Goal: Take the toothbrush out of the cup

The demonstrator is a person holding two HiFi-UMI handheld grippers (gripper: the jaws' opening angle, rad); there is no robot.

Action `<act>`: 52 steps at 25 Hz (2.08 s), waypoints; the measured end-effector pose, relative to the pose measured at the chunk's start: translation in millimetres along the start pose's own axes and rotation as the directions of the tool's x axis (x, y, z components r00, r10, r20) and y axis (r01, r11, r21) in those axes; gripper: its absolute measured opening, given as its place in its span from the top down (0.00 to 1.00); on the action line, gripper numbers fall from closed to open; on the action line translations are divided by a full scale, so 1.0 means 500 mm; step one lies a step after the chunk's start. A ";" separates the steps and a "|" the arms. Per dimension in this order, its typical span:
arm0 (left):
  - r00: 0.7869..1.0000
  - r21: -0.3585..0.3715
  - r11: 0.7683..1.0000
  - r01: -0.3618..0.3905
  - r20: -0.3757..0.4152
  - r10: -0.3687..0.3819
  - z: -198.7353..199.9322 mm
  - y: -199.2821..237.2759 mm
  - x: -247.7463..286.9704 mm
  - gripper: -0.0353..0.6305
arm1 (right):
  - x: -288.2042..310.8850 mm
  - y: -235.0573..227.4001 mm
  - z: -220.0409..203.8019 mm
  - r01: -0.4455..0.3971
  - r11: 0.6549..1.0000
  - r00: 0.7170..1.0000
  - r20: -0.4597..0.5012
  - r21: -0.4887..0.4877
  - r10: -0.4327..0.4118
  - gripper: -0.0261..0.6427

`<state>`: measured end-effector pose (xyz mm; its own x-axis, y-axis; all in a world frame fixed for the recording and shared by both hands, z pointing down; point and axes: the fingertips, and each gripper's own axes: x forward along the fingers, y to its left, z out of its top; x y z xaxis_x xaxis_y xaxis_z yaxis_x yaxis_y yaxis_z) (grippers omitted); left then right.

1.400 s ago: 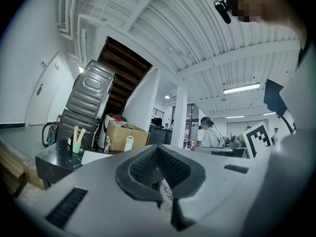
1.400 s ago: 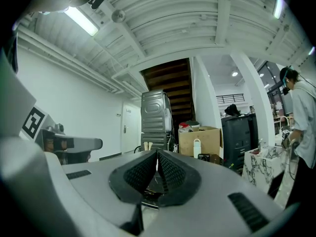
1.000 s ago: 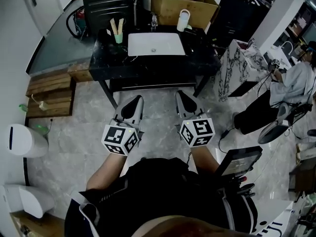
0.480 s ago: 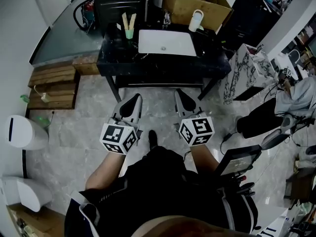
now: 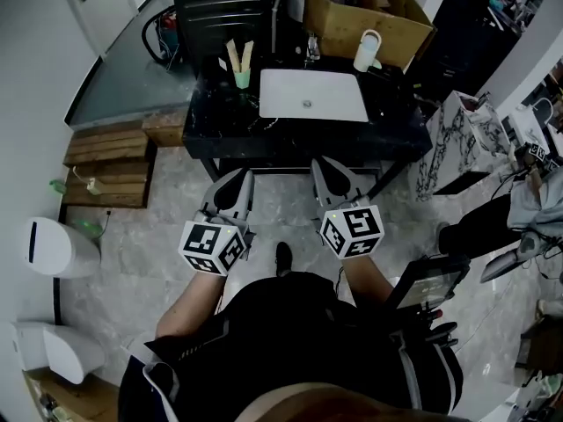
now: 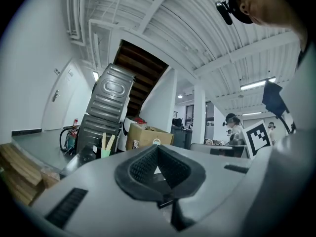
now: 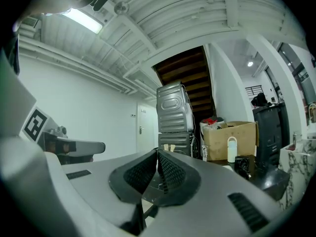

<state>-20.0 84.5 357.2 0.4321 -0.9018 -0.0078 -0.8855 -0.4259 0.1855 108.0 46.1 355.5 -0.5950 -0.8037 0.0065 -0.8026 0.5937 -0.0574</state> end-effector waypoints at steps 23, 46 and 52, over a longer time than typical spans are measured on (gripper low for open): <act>0.997 0.001 0.998 -0.057 -0.060 0.057 0.011 0.136 0.300 0.94 | 0.257 -0.190 0.007 -0.063 0.996 0.998 0.016 0.062 0.062 0.92; 0.999 0.006 1.000 -0.010 -0.046 0.010 0.034 0.294 0.432 0.94 | 0.442 -0.223 0.012 -0.030 0.999 0.999 0.030 0.029 0.030 0.92; 0.999 -0.007 1.000 0.011 -0.051 -0.011 0.051 0.399 0.444 0.94 | 0.530 -0.182 0.020 0.005 1.000 1.000 0.013 0.012 -0.005 0.92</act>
<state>-104.8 -202.5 367.4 0.4501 -0.8921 0.0404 -0.8796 -0.4351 0.1923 23.8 -221.3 352.2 -0.5902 -0.8072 -0.0065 -0.8050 0.5892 -0.0695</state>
